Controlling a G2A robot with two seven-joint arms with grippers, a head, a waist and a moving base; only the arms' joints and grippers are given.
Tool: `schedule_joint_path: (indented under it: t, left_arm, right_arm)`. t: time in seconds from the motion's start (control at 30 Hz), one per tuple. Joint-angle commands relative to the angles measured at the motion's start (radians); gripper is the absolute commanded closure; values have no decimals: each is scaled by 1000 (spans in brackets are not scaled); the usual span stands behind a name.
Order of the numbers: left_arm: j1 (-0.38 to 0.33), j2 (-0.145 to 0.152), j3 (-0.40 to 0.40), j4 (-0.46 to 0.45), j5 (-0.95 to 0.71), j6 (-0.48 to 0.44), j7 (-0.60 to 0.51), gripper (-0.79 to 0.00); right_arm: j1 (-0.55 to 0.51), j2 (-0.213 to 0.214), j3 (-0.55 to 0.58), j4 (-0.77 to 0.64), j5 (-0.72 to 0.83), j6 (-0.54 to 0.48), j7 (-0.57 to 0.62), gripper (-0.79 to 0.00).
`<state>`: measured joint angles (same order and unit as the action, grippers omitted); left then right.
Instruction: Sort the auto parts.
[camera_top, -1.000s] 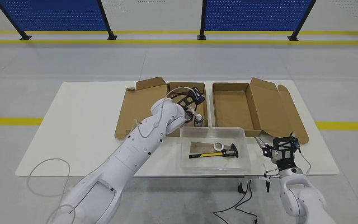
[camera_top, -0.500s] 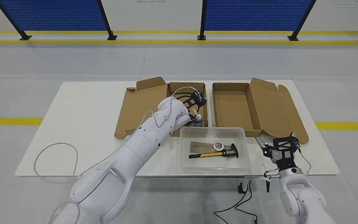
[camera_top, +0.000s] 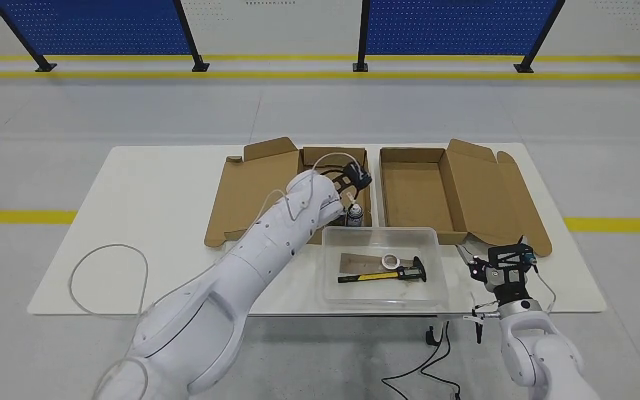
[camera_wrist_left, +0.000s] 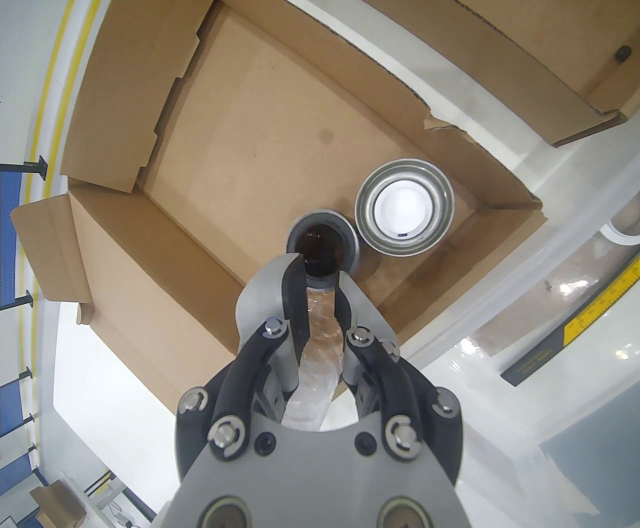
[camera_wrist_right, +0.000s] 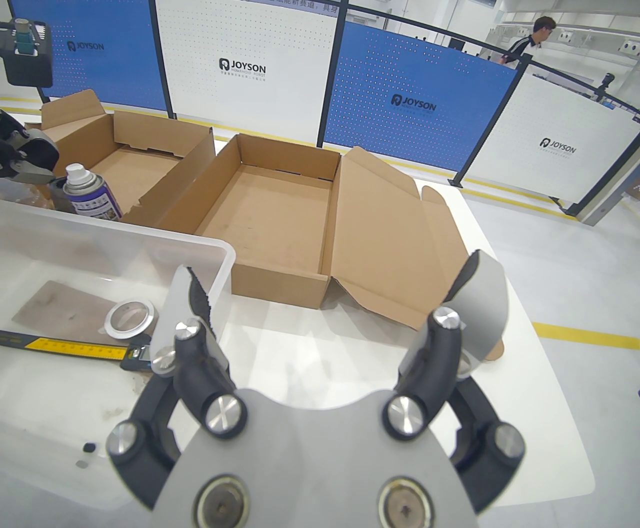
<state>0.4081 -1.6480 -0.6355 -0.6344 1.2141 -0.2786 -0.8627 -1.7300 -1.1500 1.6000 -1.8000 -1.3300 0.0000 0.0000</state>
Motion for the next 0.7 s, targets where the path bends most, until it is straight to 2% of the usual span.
schedule_joint_path:
  t: [0.0,0.13,0.3,0.33,0.37,0.4,0.43,0.57,0.67]
  left_arm:
    - [-5,-3,-3,-1,1,3,3,-194]
    - [-9,-3,-14,-25,5,14,7,-252]
    - [14,12,-40,-113,22,32,-6,-323]
    - [23,17,-48,-140,27,38,-12,-369]
    - [35,23,-57,-173,34,46,-16,-462]
    - [49,30,-68,-210,42,56,-23,-650]
    - [66,38,-80,-251,53,66,-32,-785]
    - [165,80,-155,-460,97,99,-67,-785]
    - [279,118,-230,-668,142,106,-94,-785]
  right_arm:
    - [0,0,0,0,0,0,0,-785]
    - [0,0,0,0,0,0,0,-785]
    - [0,0,0,0,0,0,0,-785]
    - [0,0,0,0,0,0,0,-785]
    - [0,0,0,0,0,0,0,-785]
    - [0,0,0,0,0,0,0,-785]
    - [0,0,0,0,0,0,0,-785]
    - [0,0,0,0,0,0,0,-785]
    - [0,0,0,0,0,0,0,-785]
